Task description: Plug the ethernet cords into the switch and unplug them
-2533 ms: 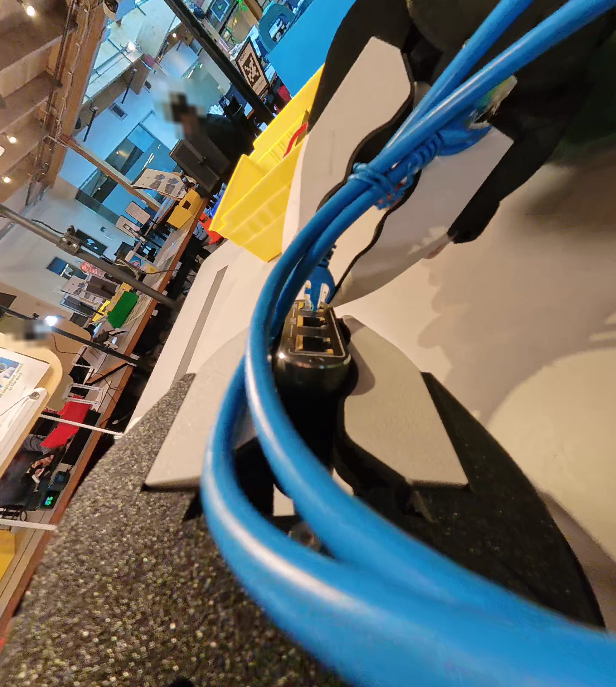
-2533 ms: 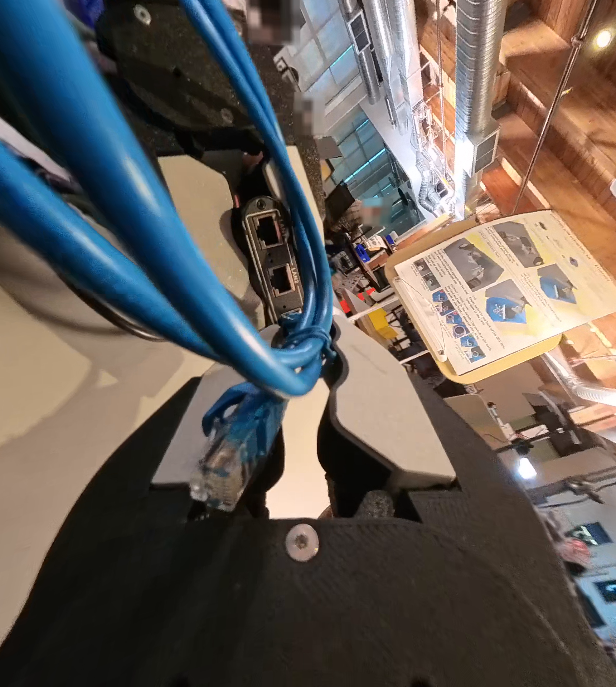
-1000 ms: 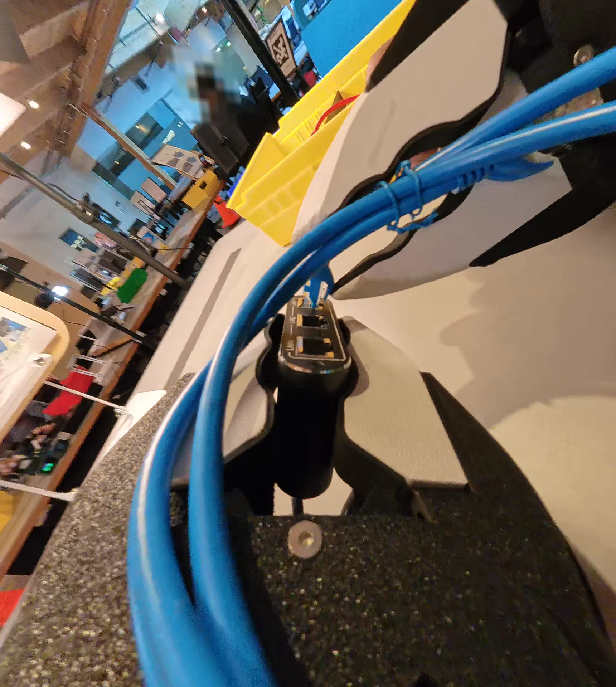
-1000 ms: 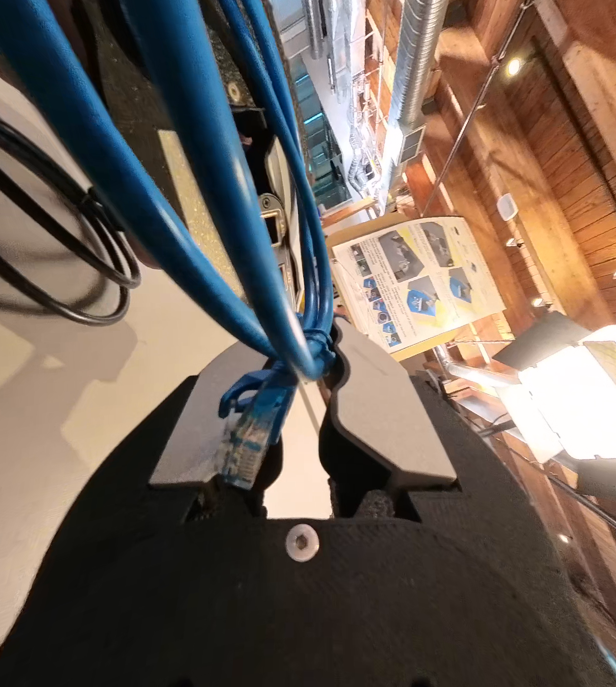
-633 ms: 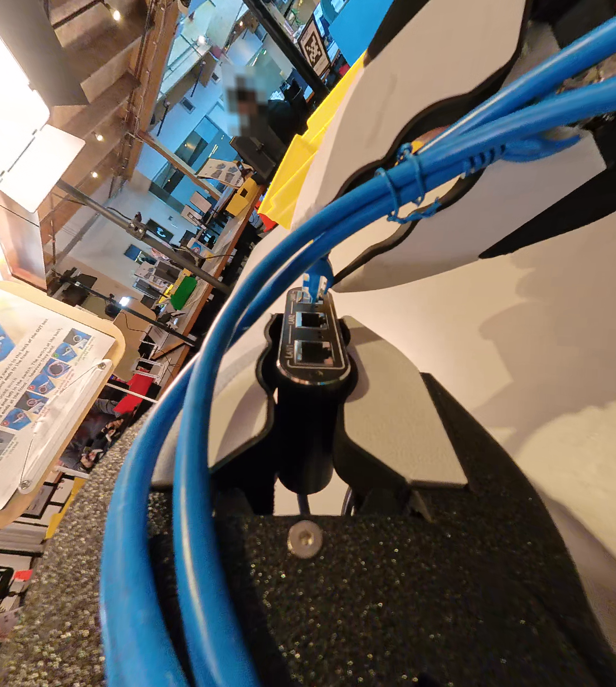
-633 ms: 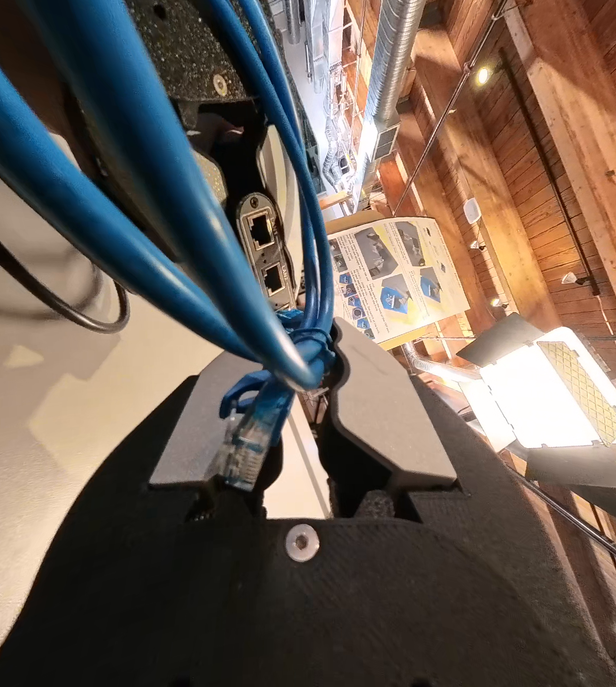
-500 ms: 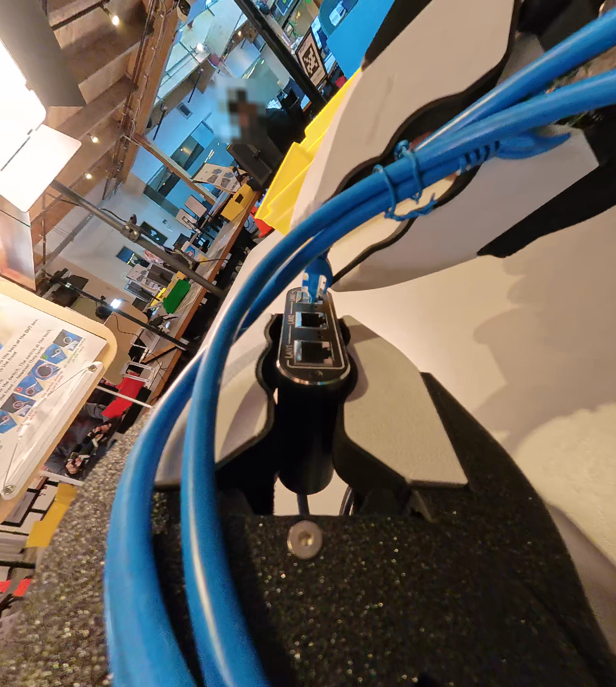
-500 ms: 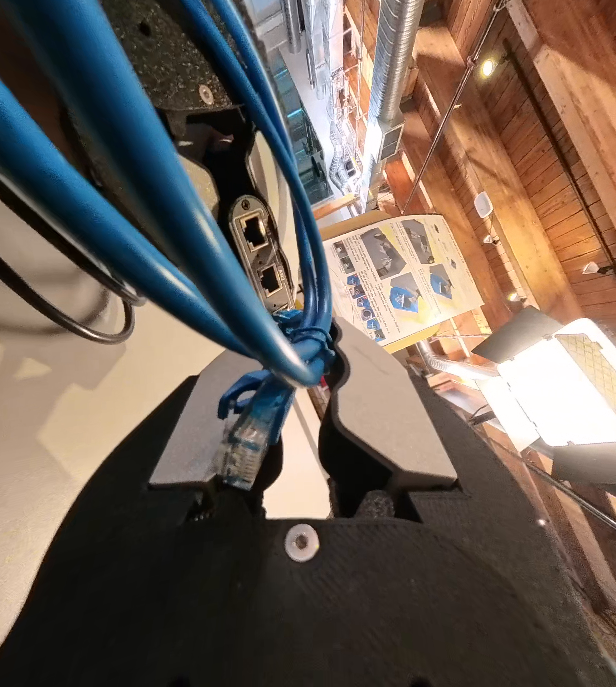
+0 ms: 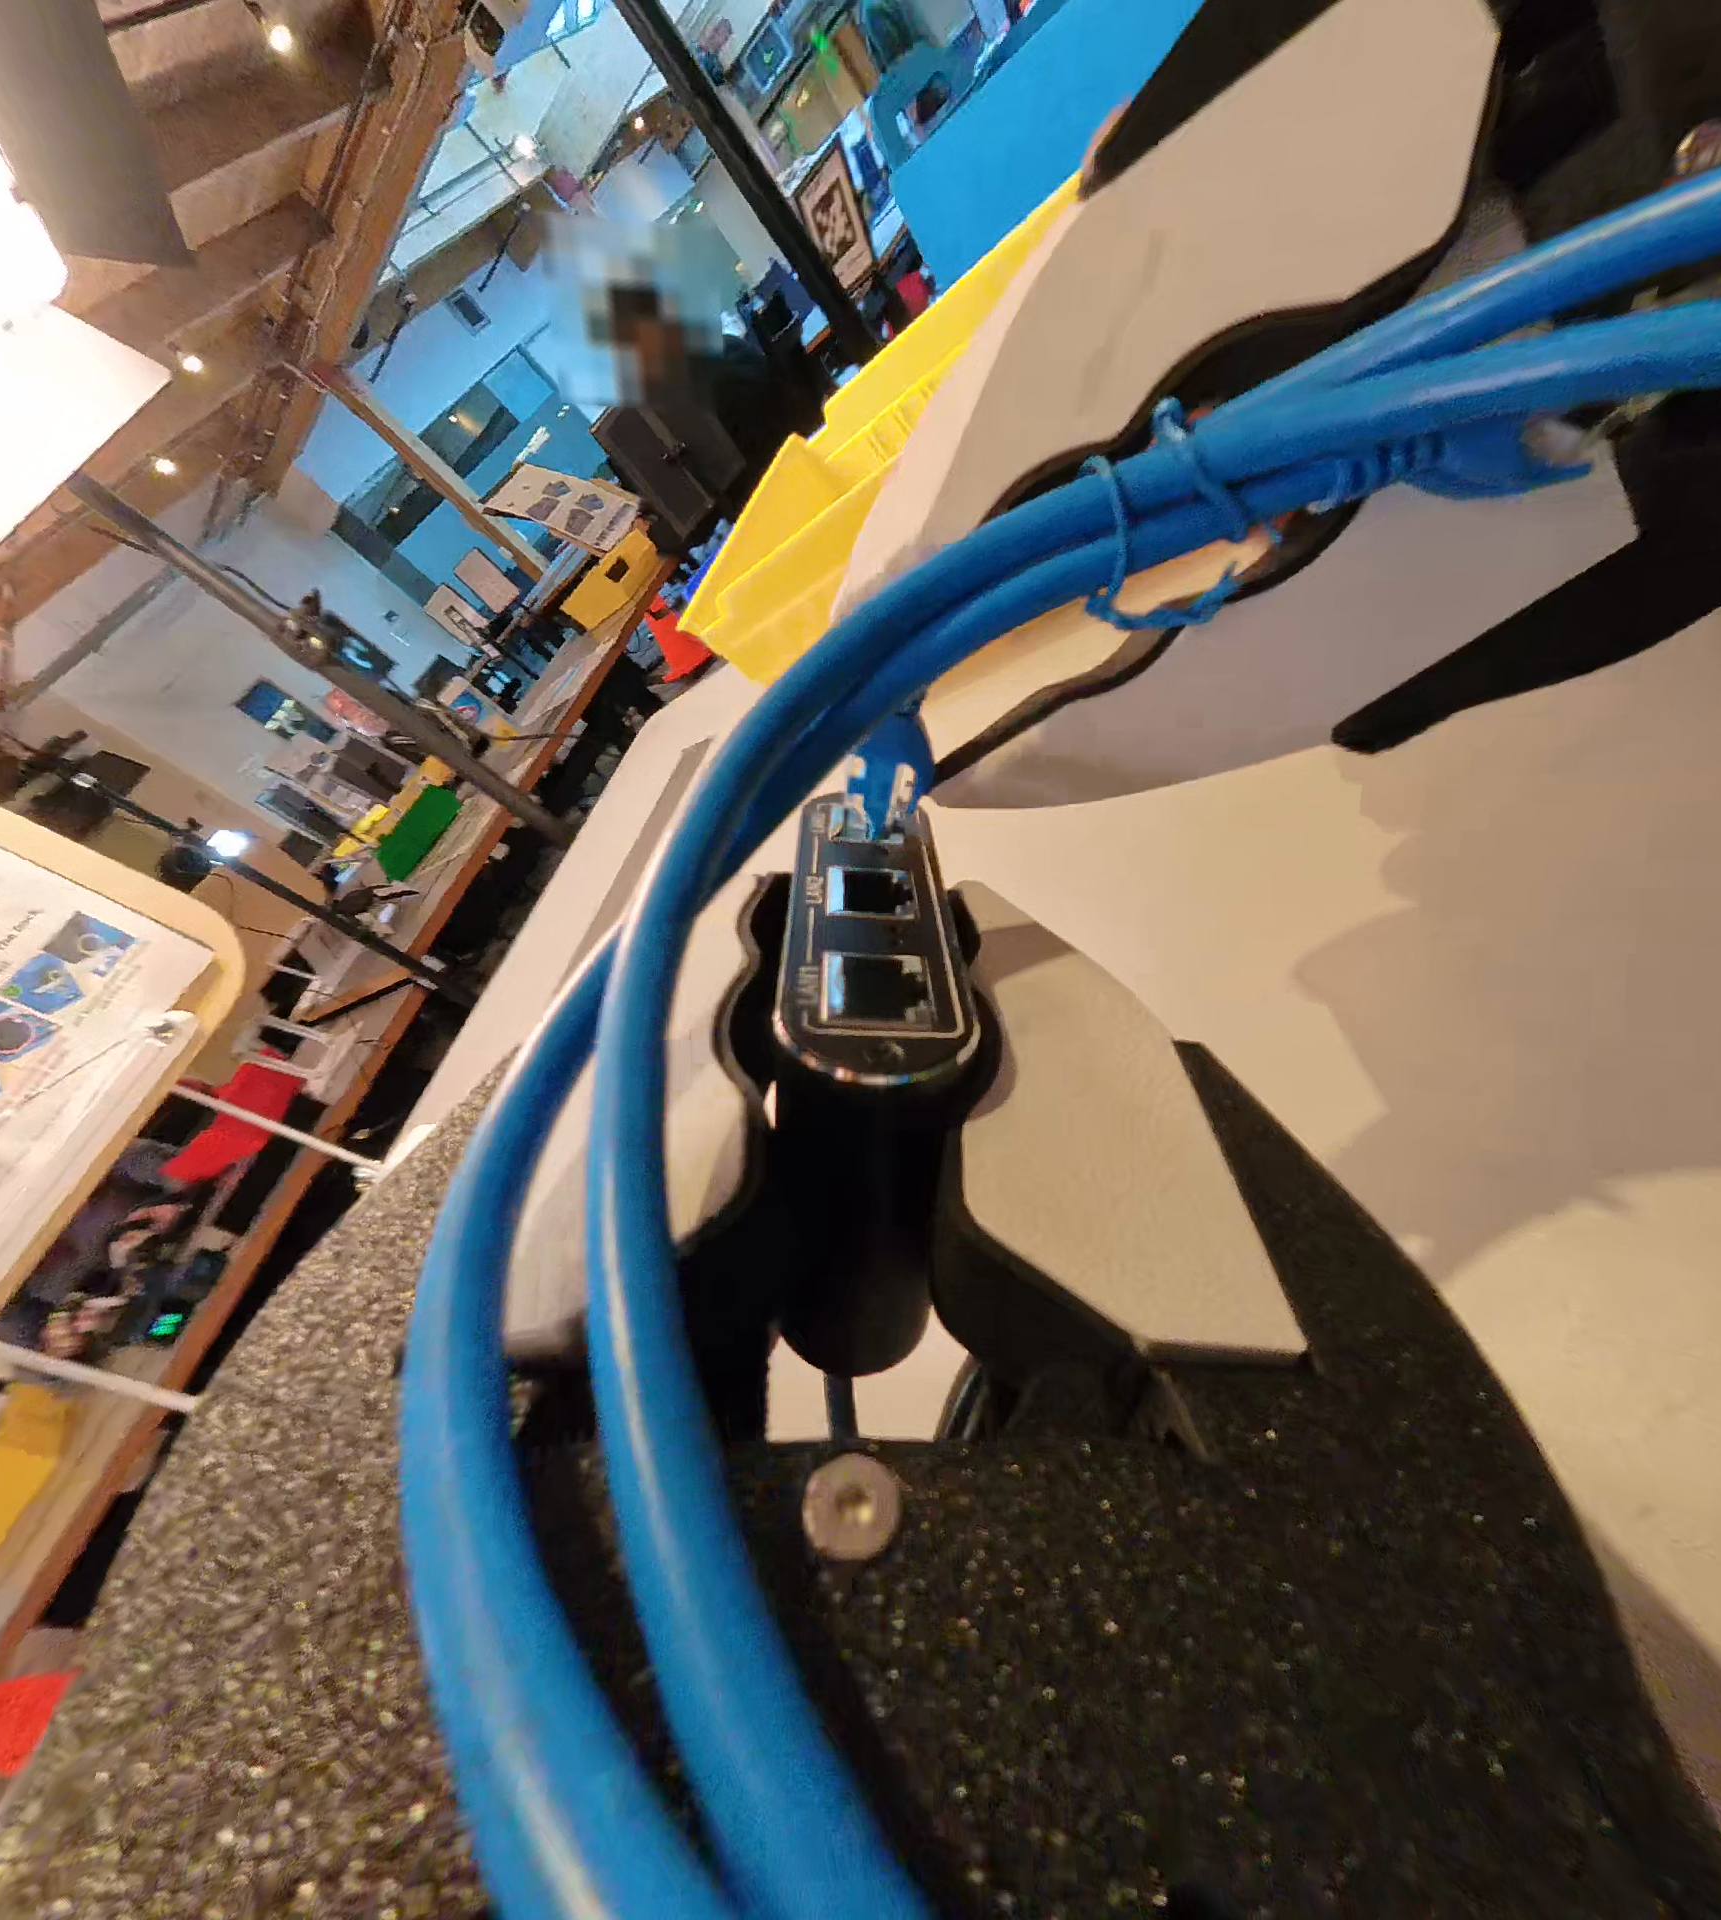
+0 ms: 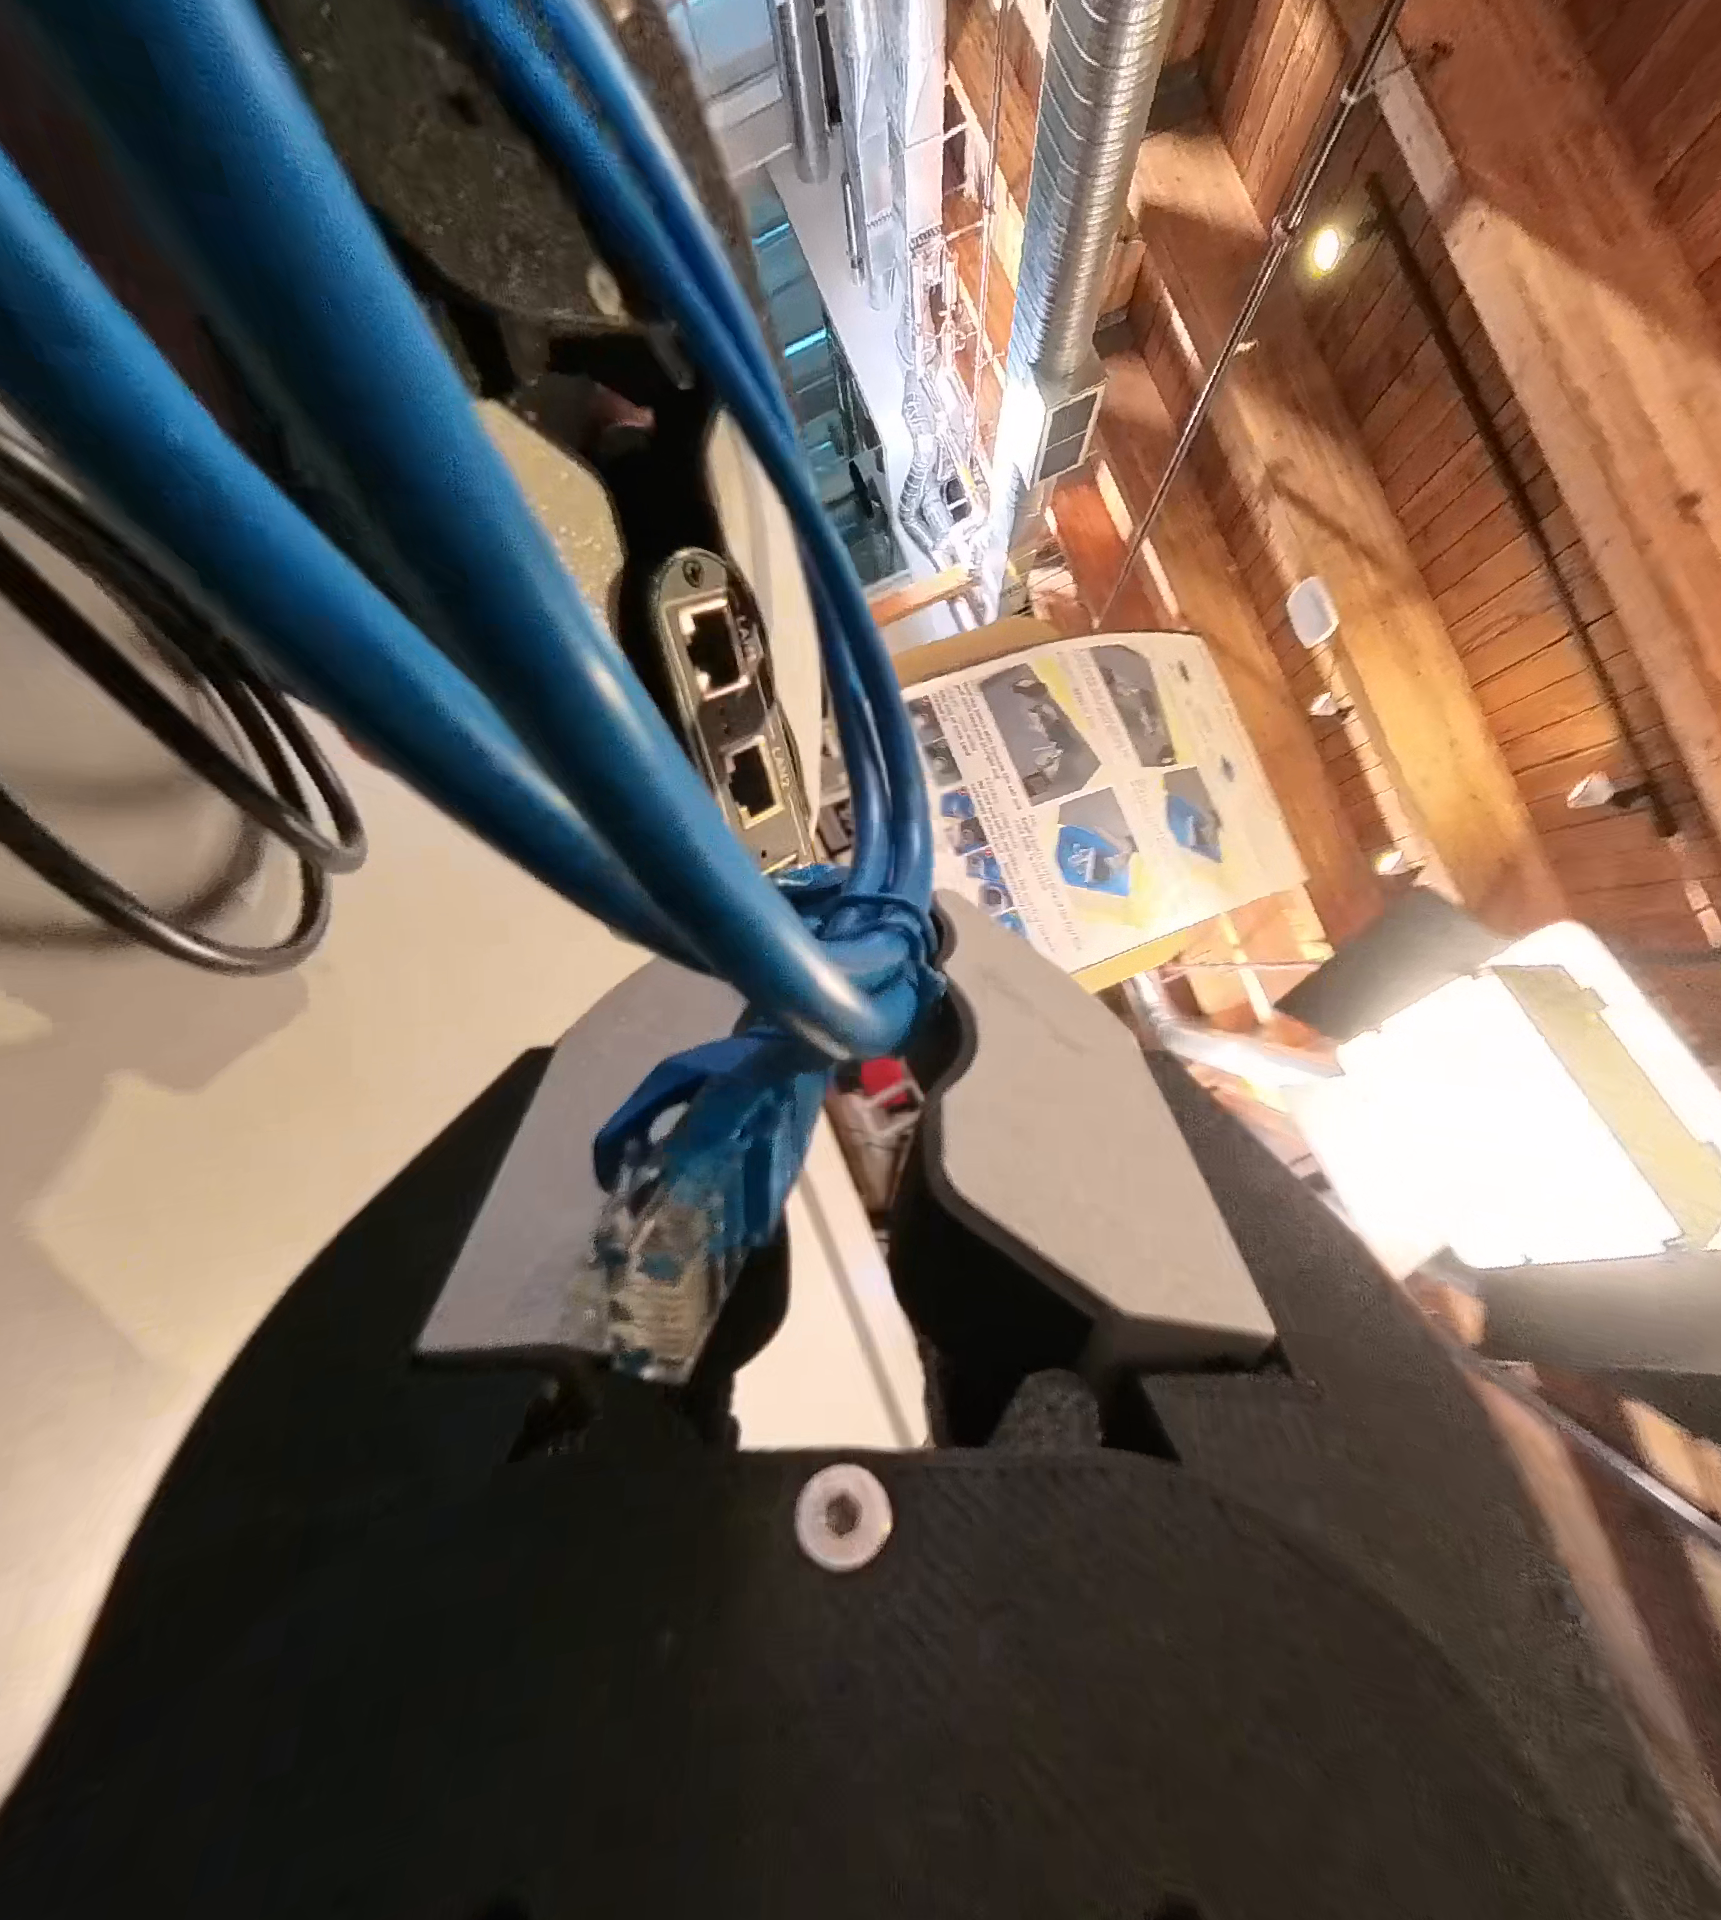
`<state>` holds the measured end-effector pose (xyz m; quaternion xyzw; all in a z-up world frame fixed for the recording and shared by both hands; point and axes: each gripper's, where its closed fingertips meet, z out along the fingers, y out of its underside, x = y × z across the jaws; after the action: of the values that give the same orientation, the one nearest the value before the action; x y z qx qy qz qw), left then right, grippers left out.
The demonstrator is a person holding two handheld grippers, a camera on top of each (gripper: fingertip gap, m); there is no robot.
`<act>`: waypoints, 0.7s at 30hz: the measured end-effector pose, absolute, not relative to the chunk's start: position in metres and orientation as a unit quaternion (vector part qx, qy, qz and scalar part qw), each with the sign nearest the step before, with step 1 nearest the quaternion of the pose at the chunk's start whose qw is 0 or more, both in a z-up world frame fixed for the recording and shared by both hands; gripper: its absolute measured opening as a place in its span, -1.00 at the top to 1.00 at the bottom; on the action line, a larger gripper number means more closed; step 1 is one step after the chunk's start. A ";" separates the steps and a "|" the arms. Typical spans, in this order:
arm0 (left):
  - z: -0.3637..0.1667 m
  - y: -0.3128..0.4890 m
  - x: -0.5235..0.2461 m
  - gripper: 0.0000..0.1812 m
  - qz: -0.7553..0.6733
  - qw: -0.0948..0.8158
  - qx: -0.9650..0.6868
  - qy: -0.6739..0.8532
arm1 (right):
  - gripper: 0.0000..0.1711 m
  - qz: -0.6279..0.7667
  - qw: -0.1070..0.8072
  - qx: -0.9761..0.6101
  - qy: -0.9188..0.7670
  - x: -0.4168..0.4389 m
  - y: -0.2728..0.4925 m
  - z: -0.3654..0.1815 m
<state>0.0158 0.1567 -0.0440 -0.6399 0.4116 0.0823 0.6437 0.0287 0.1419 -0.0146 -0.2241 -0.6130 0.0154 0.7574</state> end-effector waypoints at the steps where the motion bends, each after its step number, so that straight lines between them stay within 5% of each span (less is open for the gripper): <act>1: -0.044 0.157 0.015 0.66 0.098 0.643 -0.635 0.416 | 0.75 0.001 0.760 -0.216 -0.613 0.029 0.141 -0.015; 9: -0.046 0.160 0.006 0.68 0.211 0.626 -0.605 0.444 | 0.91 -0.045 0.755 -0.160 -0.634 0.033 0.137 -0.018; 13: -0.065 0.167 -0.001 0.67 0.194 0.591 -0.642 0.449 | 0.88 0.050 0.697 -0.237 -0.675 0.028 0.152 -0.038; 21: -0.053 0.155 -0.012 0.69 -0.039 0.594 -0.717 0.362 | 0.71 0.134 0.684 -0.316 -0.644 0.031 0.167 -0.032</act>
<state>-0.0121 0.1555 -0.0529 -0.7170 0.3621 -0.0389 0.5944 0.0314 0.1670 -0.0317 -0.3158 -0.6437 0.1342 0.6841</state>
